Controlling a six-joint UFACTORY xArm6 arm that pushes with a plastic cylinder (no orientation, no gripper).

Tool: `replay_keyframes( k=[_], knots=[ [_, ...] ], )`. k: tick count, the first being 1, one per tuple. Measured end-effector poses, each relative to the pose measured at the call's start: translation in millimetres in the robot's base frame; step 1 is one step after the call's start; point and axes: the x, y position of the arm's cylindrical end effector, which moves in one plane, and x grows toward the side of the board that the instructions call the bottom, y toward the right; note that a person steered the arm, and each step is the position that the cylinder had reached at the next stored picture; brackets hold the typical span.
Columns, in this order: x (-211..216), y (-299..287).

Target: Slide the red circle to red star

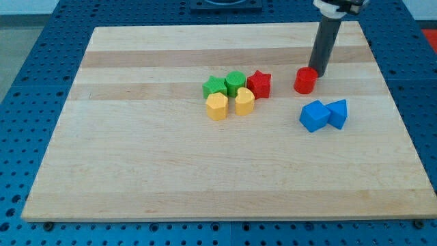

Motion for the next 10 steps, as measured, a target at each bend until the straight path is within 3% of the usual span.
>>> replay_keyframes(
  k=[10],
  knots=[
    [56,-11]
  ],
)
